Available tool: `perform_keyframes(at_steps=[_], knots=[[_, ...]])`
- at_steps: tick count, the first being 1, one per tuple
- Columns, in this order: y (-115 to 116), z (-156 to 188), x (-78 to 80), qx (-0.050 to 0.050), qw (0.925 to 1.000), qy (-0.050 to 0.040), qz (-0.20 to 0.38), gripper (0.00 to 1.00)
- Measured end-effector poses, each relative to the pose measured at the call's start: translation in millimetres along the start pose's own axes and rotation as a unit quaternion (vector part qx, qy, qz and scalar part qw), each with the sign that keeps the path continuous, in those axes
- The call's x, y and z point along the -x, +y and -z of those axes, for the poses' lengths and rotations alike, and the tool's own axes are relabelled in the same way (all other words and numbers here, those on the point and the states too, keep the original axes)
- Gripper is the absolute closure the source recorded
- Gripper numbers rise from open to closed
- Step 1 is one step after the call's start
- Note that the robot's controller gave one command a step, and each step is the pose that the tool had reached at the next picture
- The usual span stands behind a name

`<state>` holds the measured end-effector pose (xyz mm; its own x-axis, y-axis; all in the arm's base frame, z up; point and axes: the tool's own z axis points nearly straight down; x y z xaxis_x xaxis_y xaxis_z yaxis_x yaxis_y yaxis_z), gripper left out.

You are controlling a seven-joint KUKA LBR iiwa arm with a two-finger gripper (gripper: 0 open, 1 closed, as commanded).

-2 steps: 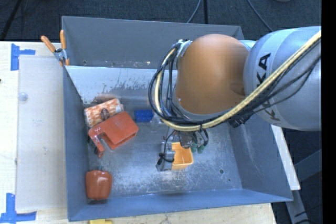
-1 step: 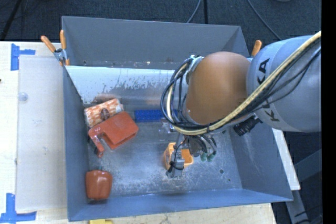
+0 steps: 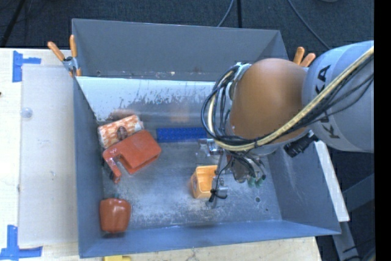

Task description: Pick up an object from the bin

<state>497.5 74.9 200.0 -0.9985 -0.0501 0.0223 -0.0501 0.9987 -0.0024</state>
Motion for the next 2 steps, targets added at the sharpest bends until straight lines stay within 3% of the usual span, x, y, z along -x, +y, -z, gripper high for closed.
perform_keyframes(at_steps=[1, 2], knots=[[-9, 25, 26.2, 0.003, 0.9991, -0.0160, -0.039, 0.00], [-36, -17, 27.1, 0.001, 0.9994, -0.0044, -0.033, 0.00]])
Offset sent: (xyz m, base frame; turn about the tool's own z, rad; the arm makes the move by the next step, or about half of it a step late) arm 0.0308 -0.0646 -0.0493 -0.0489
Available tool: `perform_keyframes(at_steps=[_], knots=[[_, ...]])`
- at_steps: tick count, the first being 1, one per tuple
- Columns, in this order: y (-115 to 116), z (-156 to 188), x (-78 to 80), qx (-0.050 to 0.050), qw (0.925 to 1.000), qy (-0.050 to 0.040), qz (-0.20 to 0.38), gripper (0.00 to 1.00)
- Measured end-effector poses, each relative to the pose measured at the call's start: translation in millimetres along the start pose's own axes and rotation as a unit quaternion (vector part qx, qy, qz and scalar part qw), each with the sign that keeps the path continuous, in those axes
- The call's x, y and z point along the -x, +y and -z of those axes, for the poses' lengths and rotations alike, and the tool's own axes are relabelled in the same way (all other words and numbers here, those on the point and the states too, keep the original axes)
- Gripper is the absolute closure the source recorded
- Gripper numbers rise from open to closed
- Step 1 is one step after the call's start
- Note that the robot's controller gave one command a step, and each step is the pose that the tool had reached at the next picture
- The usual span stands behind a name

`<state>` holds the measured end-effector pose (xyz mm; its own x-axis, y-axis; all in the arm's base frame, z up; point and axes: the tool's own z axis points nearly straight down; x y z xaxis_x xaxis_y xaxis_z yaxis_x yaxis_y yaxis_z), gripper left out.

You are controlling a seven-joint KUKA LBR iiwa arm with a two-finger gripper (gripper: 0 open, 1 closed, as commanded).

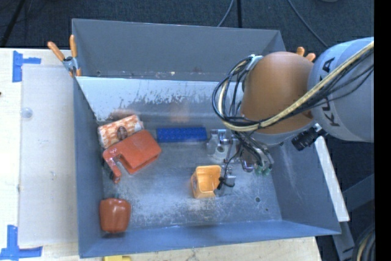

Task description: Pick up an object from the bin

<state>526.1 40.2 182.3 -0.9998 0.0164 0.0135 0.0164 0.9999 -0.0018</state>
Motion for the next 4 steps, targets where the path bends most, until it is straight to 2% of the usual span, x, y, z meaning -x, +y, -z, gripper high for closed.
perform_keyframes(at_steps=[1, 2, 3, 4], knots=[[1, -43, -31.5, 0.000, 0.9894, -0.0079, 0.145, 0.00], [-9, -71, -15.4, 0.000, 0.9958, -0.0052, 0.091, 0.00], [-21, -78, -0.2, 0.001, 0.9996, -0.0044, -0.026, 0.00], [-42, -92, 8.5, 0.001, 0.9999, -0.0052, 0.010, 0.00]])
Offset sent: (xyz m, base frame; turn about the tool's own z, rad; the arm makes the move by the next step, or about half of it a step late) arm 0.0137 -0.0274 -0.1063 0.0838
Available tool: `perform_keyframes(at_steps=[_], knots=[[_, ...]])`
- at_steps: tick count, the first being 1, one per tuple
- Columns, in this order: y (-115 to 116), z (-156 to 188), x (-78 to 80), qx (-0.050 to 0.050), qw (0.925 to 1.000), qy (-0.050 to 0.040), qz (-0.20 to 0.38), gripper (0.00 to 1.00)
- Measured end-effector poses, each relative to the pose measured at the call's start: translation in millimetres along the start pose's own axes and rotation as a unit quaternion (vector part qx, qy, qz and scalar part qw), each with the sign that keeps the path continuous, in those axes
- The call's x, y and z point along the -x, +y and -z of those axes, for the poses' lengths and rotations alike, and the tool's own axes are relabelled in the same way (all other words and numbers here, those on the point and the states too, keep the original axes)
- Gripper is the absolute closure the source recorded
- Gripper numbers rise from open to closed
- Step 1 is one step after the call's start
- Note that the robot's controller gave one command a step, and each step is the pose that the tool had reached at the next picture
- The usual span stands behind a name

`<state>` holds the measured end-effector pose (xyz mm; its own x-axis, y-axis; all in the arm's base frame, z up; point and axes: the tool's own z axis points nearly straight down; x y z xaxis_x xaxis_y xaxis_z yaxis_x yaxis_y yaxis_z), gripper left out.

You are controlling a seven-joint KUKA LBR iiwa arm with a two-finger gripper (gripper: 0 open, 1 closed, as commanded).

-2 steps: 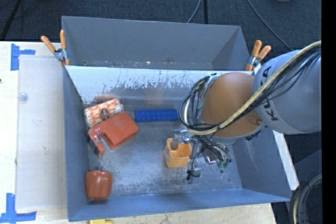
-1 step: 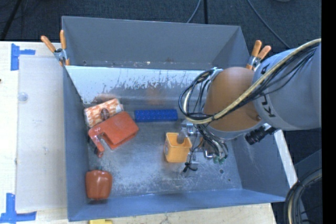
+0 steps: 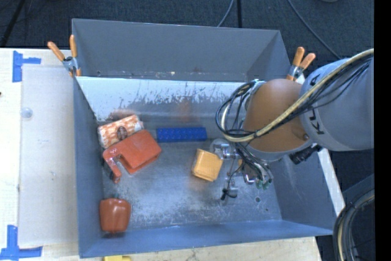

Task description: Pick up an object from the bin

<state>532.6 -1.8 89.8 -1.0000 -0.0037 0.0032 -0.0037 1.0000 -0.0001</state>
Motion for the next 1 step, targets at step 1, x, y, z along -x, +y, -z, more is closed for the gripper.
perform_keyframes(at_steps=[1], knots=[[3.2, -13.6, 35.4, 0.000, 0.9999, 0.0008, -0.014, 0.00]])
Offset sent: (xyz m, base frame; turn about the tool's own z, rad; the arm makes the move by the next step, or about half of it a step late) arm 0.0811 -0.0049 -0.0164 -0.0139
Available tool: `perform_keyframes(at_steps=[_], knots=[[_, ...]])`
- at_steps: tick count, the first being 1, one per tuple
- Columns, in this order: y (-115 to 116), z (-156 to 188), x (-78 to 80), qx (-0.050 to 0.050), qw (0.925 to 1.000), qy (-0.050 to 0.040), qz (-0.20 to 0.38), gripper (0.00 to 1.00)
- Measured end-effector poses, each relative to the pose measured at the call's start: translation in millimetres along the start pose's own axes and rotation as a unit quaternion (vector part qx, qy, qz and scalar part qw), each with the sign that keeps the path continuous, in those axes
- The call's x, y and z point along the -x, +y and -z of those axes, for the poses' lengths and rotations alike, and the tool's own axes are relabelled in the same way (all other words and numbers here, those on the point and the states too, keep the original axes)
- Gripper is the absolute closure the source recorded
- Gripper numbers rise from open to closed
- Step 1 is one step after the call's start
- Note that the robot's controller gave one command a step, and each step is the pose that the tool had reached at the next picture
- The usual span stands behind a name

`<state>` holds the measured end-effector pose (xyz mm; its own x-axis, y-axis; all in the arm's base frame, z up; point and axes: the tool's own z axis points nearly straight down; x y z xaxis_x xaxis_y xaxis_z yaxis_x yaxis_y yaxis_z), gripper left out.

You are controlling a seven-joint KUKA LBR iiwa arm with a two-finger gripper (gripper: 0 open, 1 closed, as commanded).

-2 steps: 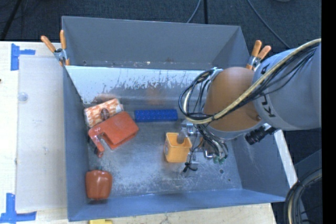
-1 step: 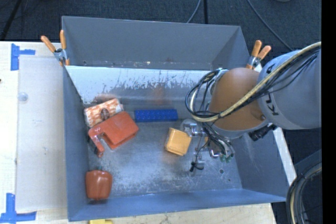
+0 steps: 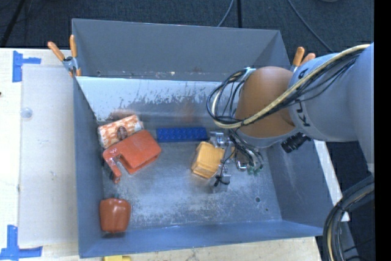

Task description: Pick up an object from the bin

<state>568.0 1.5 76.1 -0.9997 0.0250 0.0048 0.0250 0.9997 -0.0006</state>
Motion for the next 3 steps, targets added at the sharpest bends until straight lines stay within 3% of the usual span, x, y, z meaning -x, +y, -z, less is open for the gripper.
perform_keyframes(at_steps=[1, 2, 3], knots=[[-6, -3, 45.1, 0.001, 0.9998, 0.0022, 0.021, 1.00], [-7, -3, 45.1, 0.001, 0.9998, 0.0023, 0.020, 1.00], [-5, 45, 44.4, 0.001, 0.9998, 0.0045, 0.019, 1.00]])
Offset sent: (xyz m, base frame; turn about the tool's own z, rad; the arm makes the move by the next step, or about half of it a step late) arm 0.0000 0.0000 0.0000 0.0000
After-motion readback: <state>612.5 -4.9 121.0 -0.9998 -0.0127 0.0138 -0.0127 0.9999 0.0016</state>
